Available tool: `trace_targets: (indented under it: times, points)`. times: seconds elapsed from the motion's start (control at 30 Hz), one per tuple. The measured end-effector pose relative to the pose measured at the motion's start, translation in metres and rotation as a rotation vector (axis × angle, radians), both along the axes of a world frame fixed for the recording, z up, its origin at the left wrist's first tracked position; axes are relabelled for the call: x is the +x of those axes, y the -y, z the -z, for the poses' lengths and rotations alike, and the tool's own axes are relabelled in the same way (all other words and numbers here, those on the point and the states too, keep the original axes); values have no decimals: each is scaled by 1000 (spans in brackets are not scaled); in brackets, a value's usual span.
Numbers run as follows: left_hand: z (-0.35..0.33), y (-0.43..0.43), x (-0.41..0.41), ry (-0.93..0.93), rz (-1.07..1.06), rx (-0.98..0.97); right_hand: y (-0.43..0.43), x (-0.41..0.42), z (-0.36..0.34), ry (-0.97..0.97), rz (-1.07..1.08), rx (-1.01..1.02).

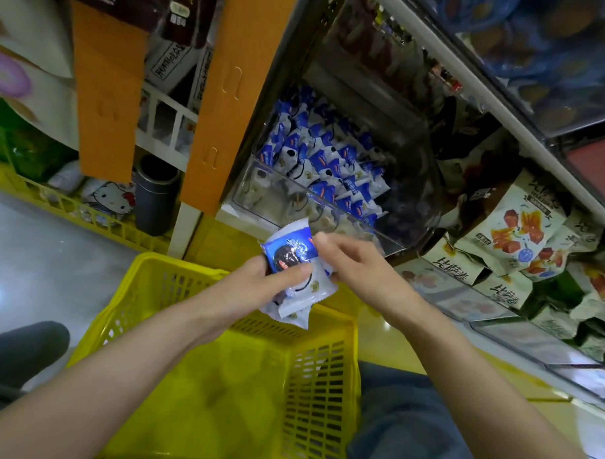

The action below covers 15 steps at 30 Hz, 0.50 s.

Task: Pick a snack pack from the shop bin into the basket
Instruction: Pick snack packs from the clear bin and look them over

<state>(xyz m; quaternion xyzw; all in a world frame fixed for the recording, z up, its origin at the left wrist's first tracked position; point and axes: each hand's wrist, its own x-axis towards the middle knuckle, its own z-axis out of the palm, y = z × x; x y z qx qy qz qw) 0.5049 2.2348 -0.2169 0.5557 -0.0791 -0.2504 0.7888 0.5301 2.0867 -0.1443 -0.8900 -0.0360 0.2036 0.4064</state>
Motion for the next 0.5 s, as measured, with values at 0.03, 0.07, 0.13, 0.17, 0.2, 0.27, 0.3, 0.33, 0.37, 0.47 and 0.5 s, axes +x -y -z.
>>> trace_targets:
  times: [0.03,0.07,0.13,0.17,0.2,0.27,0.3,0.33,0.37,0.47,0.5]
  points:
    - [1,0,0,19,-1,31,-1,1,0,28,-15,-25]
    - [2,1,0,39,-3,44,-2,1,-1,47,-33,-32]
    - [2,2,0,54,-14,43,-2,3,-3,47,-61,15]
    - [2,1,1,50,-39,39,-2,3,-5,50,-66,45]
    - [3,0,2,32,-79,33,-2,5,-9,65,-55,69]
    - [5,-2,5,-60,-191,23,-2,13,-19,150,41,94]
    - [6,-2,6,-111,-253,23,-2,20,-24,215,116,94]
    - [7,-3,8,-153,-313,33,-1,29,-29,282,199,97]
    - [9,-4,9,-184,-365,51,-2,40,-33,340,281,108]
    - [12,-5,14,-235,-462,93,-12,73,-32,393,407,117]
    - [13,-5,15,-246,-474,95,-17,82,-28,364,410,105]
